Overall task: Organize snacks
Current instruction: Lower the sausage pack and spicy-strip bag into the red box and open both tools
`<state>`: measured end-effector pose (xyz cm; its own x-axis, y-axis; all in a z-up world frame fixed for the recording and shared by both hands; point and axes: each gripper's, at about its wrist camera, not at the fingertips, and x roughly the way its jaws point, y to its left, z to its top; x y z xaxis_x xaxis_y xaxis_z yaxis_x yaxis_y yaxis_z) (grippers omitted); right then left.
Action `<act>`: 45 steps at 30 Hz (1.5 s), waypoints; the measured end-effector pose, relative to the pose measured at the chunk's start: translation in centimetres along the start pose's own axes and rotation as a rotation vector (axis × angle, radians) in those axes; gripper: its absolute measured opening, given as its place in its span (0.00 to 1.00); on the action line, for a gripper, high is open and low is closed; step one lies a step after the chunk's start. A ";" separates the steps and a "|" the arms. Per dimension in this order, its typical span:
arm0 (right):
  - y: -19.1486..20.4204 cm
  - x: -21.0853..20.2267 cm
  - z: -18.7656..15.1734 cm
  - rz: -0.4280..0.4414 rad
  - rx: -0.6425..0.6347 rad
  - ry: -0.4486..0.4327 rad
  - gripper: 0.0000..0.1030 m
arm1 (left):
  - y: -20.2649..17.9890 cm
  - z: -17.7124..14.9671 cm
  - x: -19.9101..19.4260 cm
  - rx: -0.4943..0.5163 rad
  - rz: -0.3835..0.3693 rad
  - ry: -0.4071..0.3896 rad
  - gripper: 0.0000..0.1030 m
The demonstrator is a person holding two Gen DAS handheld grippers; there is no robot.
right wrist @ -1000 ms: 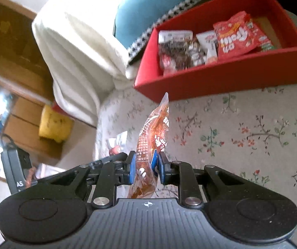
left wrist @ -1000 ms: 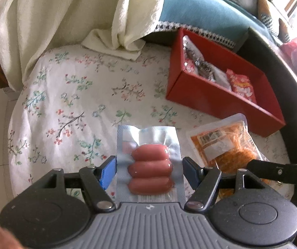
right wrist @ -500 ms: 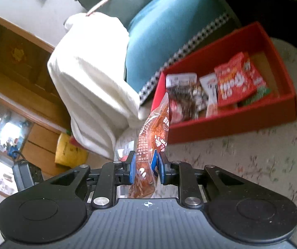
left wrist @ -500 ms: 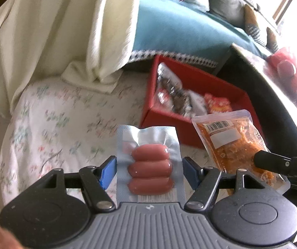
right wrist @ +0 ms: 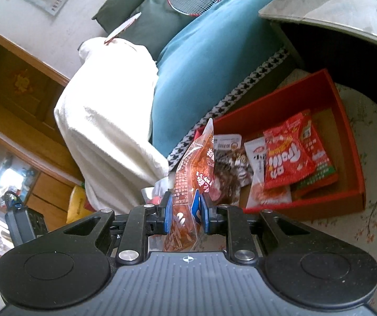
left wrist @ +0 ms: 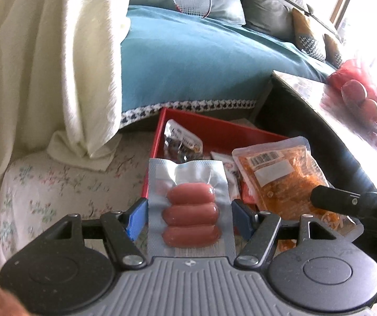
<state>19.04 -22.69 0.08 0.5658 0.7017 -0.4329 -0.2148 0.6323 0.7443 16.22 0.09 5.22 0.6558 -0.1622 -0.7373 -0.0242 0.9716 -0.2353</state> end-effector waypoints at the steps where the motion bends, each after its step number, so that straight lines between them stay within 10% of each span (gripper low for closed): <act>1: -0.1 0.0 0.3 0.000 -0.002 -0.001 0.27 | -0.3 0.3 0.2 0.004 0.002 -0.002 0.59; 22: -5.9 6.0 5.7 -0.209 -0.030 0.042 0.31 | -4.3 3.8 9.2 0.121 0.076 0.031 0.60; 33: -5.3 5.6 5.3 -0.427 -0.171 0.000 0.60 | -4.3 3.4 11.2 0.137 0.113 0.075 0.63; 45: -1.7 5.1 3.9 -0.479 -0.280 -0.030 0.80 | -4.7 3.4 8.6 0.141 0.142 0.018 0.67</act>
<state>25.37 -21.41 -1.40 0.6741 0.3074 -0.6716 -0.1292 0.9443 0.3025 24.55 -5.31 2.18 0.6396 -0.0235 -0.7684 -0.0086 0.9993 -0.0377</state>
